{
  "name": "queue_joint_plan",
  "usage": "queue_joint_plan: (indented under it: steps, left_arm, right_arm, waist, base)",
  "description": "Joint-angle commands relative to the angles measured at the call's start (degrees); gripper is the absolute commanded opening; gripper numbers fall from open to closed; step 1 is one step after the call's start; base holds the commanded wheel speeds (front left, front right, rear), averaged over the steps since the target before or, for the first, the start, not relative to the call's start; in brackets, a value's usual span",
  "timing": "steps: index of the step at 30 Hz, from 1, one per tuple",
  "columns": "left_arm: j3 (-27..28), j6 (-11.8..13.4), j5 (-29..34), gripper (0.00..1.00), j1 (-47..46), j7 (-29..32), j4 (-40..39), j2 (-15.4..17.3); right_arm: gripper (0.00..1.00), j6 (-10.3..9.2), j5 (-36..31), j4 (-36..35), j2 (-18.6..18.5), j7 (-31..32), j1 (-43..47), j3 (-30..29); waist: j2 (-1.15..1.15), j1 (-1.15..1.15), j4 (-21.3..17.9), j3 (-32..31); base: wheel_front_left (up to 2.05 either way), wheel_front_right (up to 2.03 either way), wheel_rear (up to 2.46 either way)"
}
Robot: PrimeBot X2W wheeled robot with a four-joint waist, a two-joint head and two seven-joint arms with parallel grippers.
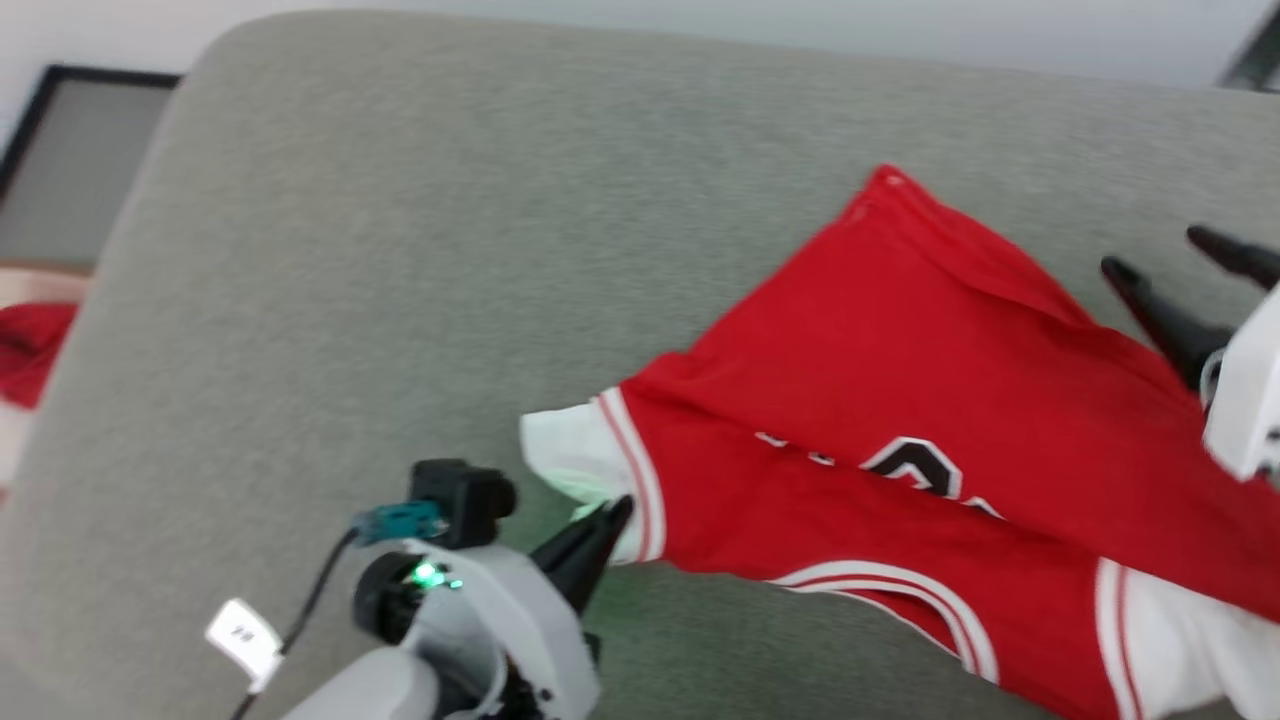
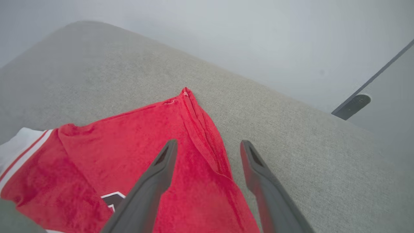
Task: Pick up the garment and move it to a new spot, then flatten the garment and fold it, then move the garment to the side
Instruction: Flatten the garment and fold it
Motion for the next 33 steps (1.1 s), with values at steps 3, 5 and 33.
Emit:
queue_joint_plan:
  steps: [3, 5, 33]
  left_arm:
    - [-1.8, -2.0, 0.9, 0.00, -2.3, 0.4, 1.8, -2.4]
    - [-2.5, -3.0, 1.0, 0.00, -3.4, 0.2, 3.1, -3.8]
    - [-6.9, -11.2, 1.8, 0.00, -10.8, -4.1, 16.0, -15.3]
  right_arm:
    - [1.00, 0.02, 1.0, 5.5, -2.2, 1.4, -5.6, 2.4]
    - [1.00, 0.02, 1.2, 9.2, -3.4, 2.0, -9.0, 4.3]
    - [1.00, -0.02, -0.3, 56.5, -4.1, 19.5, -35.4, 22.4]
  waist:
    - [0.00, 0.00, 7.7, 0.6]
    - [0.00, 0.00, 9.7, 1.1]
    - [0.00, 0.00, 20.3, 8.6]
  base:
    - [0.00, 0.00, 0.00]
    - [0.00, 0.00, 0.00]
    - [0.00, 0.00, 0.00]
